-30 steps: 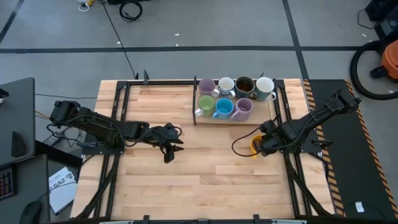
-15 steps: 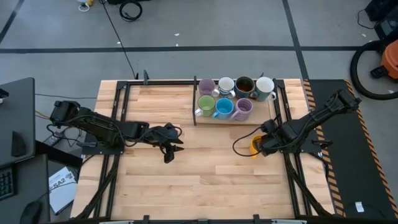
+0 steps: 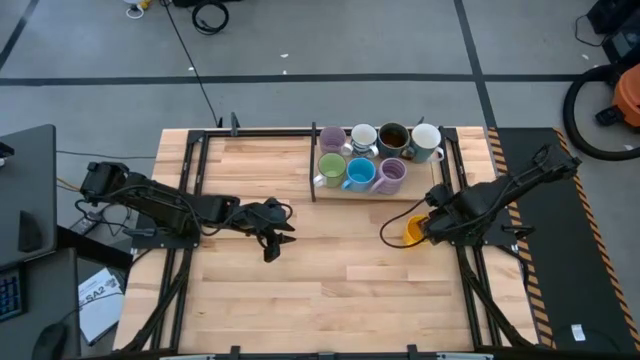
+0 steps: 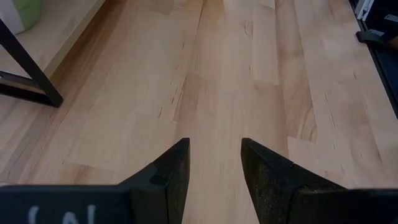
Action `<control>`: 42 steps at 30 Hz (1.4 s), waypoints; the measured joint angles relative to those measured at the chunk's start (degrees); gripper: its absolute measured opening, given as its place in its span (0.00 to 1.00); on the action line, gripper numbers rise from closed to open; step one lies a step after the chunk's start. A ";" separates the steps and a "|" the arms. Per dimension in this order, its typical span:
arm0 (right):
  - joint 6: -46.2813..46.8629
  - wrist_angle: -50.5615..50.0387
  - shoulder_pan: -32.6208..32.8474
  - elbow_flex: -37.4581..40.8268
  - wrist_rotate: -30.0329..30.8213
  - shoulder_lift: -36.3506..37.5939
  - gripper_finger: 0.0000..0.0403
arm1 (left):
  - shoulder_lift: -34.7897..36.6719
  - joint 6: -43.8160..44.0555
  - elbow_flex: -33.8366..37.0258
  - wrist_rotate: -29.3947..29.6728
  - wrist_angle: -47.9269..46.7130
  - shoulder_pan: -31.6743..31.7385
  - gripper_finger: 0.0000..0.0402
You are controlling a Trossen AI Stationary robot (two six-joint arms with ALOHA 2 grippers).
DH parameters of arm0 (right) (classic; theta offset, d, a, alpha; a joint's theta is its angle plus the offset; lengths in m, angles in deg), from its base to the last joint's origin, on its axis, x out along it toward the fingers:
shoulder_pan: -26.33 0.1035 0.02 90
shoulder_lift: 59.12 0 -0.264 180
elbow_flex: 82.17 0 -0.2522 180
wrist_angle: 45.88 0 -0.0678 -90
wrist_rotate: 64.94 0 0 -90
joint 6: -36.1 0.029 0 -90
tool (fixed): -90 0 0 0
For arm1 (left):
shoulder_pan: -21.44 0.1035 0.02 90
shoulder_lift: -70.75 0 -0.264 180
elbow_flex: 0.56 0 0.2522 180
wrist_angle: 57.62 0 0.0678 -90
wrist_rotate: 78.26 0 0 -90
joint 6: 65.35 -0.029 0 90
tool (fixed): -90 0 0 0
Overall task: Place coffee mugs
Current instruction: Put the yellow mug on the shelf
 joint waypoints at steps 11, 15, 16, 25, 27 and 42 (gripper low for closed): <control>-28.76 16.65 2.35 -10.80 -7.49 -0.21 0.34 | 0.00 0.01 0.00 0.00 0.00 0.02 0.37; -33.05 20.58 4.97 -9.22 -8.76 -1.46 0.34 | 0.00 0.01 0.00 0.00 0.00 0.01 0.37; -33.53 20.63 5.64 -8.71 -9.00 -1.94 0.34 | 0.00 0.01 0.00 0.00 0.00 0.00 0.38; -41.00 20.25 7.65 -3.90 -6.21 -6.53 0.34 | 0.00 0.03 0.00 0.00 0.00 0.00 0.38; -41.55 20.21 7.65 -2.80 -5.63 -7.20 0.34 | 0.00 0.03 0.00 0.00 0.00 0.01 0.37; -41.57 21.18 7.61 2.75 -5.73 -8.68 0.34 | 0.00 0.03 0.00 0.00 0.12 0.02 0.37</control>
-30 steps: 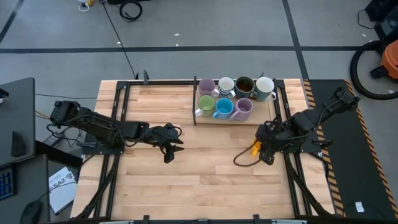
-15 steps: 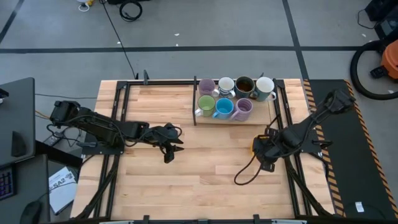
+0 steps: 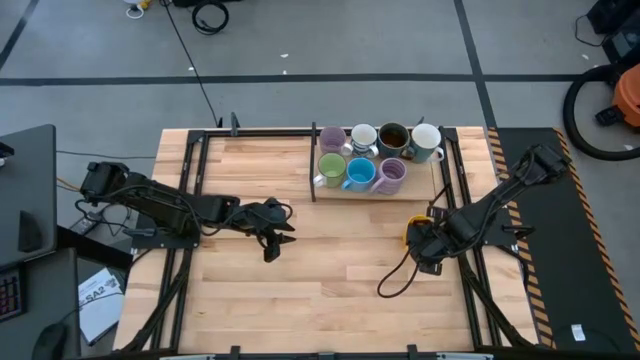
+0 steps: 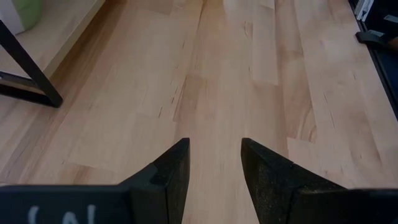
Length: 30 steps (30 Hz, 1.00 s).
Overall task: Place coffee mugs
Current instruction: Put the yellow mug on the shelf
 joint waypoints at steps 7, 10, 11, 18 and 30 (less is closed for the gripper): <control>0.67 3.74 -0.02 3.79 -0.04 0.00 0.33 | 0.00 0.00 0.00 0.00 0.05 0.00 0.37; 0.70 4.36 -0.02 4.66 -0.04 0.00 0.31 | 0.00 0.00 0.00 0.00 0.05 0.00 0.38; 0.89 4.43 -0.02 4.87 0.00 0.00 0.29 | 0.00 0.00 0.00 0.00 0.07 -0.01 0.38; 0.88 4.70 -0.07 5.47 0.19 0.00 0.12 | 0.00 0.00 0.00 0.00 0.09 -0.01 0.38; -6.69 3.45 -2.46 0.81 1.14 -0.04 0.07 | 0.00 0.00 0.00 0.00 0.10 -0.02 0.37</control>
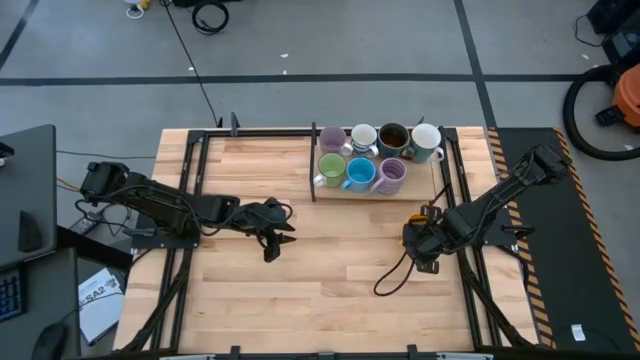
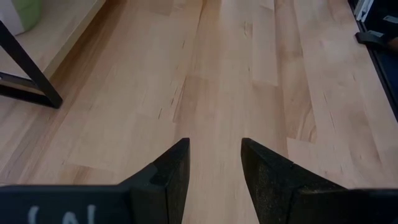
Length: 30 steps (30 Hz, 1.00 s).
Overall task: Place coffee mugs
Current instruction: Put the yellow mug on the shelf
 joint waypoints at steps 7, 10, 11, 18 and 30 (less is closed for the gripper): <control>-9.84 -5.93 -5.41 -6.74 -0.59 0.02 0.08 | 0.00 0.00 0.00 0.00 0.11 0.01 0.38; -14.57 -8.25 -8.40 -9.22 -0.57 0.02 0.08 | 0.00 -0.01 0.00 0.00 0.11 0.02 0.37; -16.10 -9.18 -9.52 -9.89 -0.46 0.02 0.08 | 0.00 -0.02 0.00 0.00 0.13 -0.01 0.37; -25.90 -13.02 -18.23 -11.78 0.48 0.04 0.08 | 0.00 0.00 0.00 0.00 0.13 -0.01 0.37; -37.73 -15.68 -30.22 -11.78 2.43 0.11 0.08 | 0.00 0.00 0.00 0.00 0.15 0.02 0.38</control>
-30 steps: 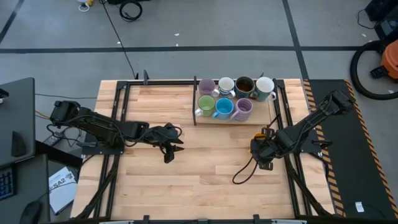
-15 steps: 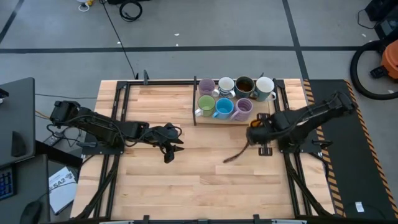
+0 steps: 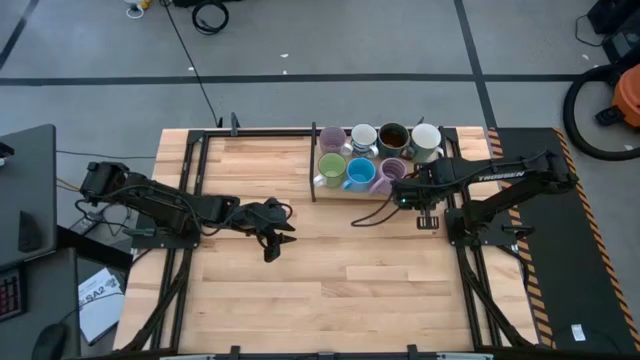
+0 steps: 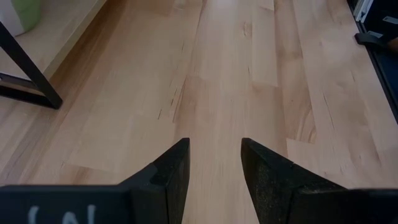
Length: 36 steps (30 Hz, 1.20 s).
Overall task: Place coffee mugs
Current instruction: Put the yellow mug on the shelf
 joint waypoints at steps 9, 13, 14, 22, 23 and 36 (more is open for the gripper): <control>-1.68 -1.06 -5.48 0.00 0.28 0.00 0.08 | 0.00 -0.01 0.00 0.00 0.00 -0.01 0.38; -1.67 -1.45 -7.21 0.00 0.34 0.00 0.08 | 0.00 -0.01 0.00 0.00 0.00 -0.02 0.38; -1.69 -1.29 -7.67 0.00 0.36 0.00 0.08 | 0.00 -0.02 0.00 0.00 0.00 0.00 0.38; -3.88 1.26 -10.33 3.96 0.61 1.06 0.08 | 0.00 0.00 0.00 0.00 0.00 -0.04 0.38; -4.22 1.78 -10.59 4.56 0.77 1.43 0.08 | 0.00 -0.02 0.00 -0.02 0.00 -0.02 0.38; -8.20 5.21 -14.95 5.49 0.46 2.51 0.09 | 0.00 -0.02 0.00 -0.02 0.00 -0.02 0.37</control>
